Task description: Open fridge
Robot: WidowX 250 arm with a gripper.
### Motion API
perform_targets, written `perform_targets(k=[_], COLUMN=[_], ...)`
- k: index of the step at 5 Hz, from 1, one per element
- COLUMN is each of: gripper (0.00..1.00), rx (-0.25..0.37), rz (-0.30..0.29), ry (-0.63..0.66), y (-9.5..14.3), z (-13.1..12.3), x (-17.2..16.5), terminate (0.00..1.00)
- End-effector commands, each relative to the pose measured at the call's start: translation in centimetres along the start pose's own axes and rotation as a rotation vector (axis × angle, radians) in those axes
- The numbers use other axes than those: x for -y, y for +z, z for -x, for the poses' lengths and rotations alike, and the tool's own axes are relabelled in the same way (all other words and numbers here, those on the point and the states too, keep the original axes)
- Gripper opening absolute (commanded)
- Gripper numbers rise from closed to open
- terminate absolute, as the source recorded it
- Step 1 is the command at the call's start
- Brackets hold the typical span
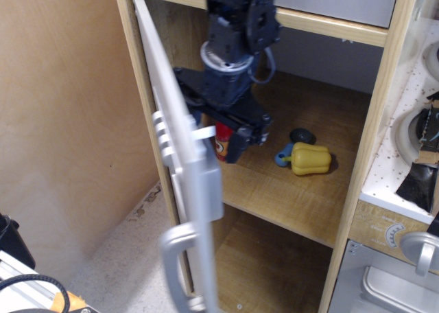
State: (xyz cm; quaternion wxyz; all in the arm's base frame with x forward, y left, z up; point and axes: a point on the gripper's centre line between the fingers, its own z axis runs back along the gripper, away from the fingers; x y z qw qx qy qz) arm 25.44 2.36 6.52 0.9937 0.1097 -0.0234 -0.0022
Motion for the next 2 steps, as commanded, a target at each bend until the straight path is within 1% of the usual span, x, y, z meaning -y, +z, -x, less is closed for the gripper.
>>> perform_targets(k=[1,2], gripper=[1.00,1.00], rx=[0.063,0.075], rz=[0.009,0.004], ry=[0.086,0.144], y=[1.2,1.3], z=[2.8,3.7], x=[-1.9,-3.2], terminate=[0.00,1.00])
